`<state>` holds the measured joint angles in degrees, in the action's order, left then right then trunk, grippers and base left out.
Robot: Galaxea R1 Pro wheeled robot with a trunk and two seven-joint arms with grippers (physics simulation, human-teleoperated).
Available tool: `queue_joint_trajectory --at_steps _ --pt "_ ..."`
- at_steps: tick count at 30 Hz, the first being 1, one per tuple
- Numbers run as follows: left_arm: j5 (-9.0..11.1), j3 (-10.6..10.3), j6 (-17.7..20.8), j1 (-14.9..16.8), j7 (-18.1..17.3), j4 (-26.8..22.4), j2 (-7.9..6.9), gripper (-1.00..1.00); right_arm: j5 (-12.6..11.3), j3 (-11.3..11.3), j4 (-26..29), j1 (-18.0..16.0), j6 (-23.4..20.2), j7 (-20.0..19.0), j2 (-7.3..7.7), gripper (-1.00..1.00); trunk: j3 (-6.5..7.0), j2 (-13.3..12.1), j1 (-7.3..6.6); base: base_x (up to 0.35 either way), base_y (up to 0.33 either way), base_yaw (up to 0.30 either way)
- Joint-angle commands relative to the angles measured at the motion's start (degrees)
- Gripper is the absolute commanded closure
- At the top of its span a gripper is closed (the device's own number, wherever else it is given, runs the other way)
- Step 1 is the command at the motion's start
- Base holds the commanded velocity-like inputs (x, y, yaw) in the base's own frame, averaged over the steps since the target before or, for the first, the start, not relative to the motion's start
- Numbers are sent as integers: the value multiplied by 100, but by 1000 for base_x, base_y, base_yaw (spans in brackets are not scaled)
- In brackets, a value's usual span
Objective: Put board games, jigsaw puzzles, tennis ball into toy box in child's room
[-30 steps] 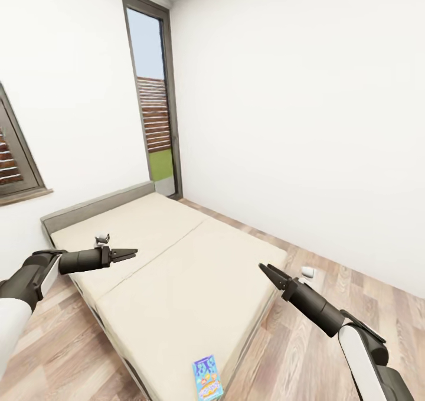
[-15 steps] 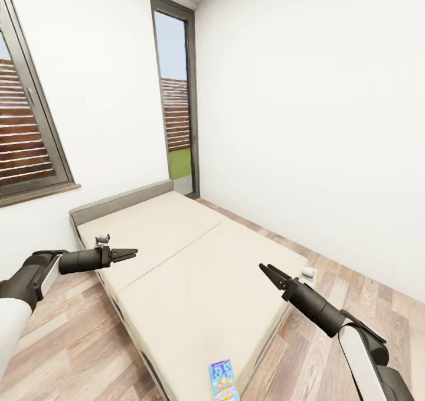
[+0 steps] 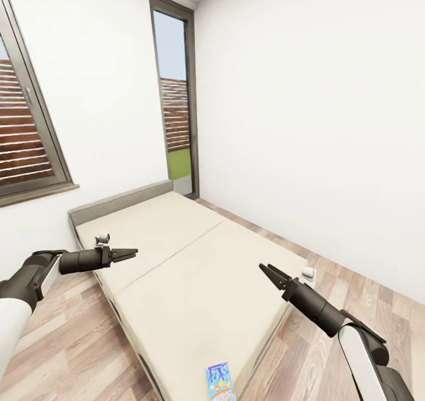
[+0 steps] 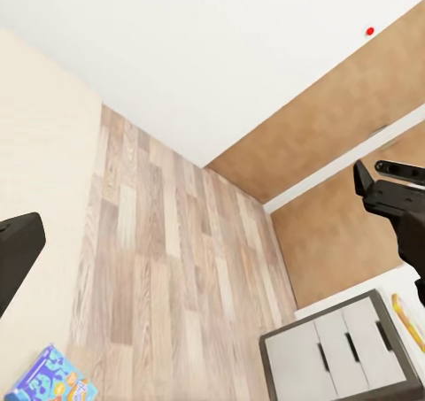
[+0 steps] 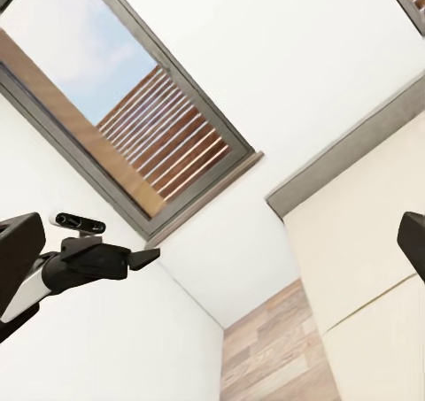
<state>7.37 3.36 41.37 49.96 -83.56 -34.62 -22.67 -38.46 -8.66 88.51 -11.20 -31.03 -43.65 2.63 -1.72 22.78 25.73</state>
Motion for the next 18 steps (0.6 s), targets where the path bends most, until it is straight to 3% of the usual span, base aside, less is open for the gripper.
queue_joint_trajectory --at_steps 1,14,18 --pt "3 3 62 5 -19 -1 -2 -100 -39 -4 0 -5 -43 -3 0 -100 -14 14 5 54 -95 0" --pt "10 6 60 5 -22 -1 -6 -100 -39 -4 -7 -5 131 -23 0 -100 -14 14 5 45 -45 0" --pt "10 0 61 5 -20 -1 -2 -100 -39 -4 -8 -5 174 -28 0 -100 -14 14 5 5 -196 0"
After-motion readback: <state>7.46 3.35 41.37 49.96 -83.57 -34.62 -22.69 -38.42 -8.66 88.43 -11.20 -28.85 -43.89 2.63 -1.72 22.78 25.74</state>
